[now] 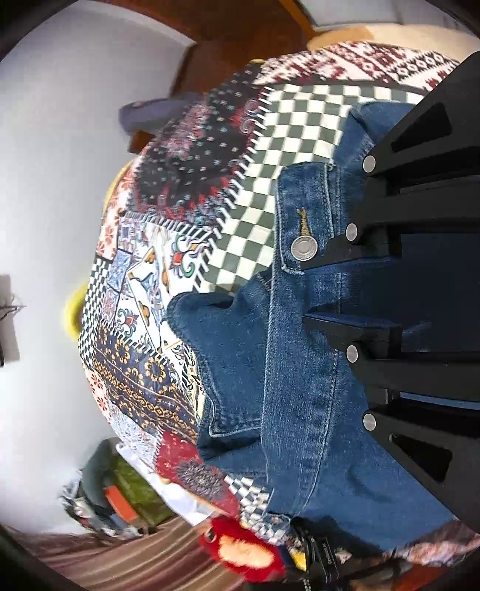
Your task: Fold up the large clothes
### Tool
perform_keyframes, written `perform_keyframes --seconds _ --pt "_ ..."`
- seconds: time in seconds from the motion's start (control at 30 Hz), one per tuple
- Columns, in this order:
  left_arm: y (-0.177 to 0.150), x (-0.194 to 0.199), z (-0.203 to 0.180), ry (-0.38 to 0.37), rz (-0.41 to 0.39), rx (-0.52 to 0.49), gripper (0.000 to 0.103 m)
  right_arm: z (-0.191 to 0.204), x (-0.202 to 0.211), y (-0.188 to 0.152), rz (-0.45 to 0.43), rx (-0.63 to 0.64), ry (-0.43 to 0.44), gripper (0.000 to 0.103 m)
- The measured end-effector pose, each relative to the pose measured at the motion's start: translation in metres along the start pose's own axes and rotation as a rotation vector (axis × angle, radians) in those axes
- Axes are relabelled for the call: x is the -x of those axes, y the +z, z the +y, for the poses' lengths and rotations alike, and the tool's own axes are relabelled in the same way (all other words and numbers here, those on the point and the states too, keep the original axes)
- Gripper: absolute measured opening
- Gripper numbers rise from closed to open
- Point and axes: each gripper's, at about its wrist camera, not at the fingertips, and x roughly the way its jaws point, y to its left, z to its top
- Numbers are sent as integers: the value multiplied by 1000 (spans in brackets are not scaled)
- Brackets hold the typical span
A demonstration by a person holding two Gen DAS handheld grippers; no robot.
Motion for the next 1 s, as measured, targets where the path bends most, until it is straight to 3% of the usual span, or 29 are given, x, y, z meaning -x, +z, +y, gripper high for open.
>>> perform_keyframes --seconds 0.1,0.2,0.37,0.6,0.77,0.87,1.0 --pt "0 20 4 43 -48 -4 102 10 17 -6 -26 46 -23 16" --pt "4 44 10 17 -98 1 102 24 40 -12 -49 94 15 17" --pt "5 92 6 -107 -164 1 102 54 72 -25 -66 141 122 17" --pt "-21 128 -41 -259 -186 -105 102 113 82 -48 -17 218 259 17" --pt "-44 112 -69 -322 -122 -164 102 140 52 -68 47 315 187 17" --pt "-61 89 -80 -284 -62 -202 102 141 25 -84 106 407 109 17" --pt "-83 63 -78 -233 -15 -227 103 127 31 -97 52 445 117 17"
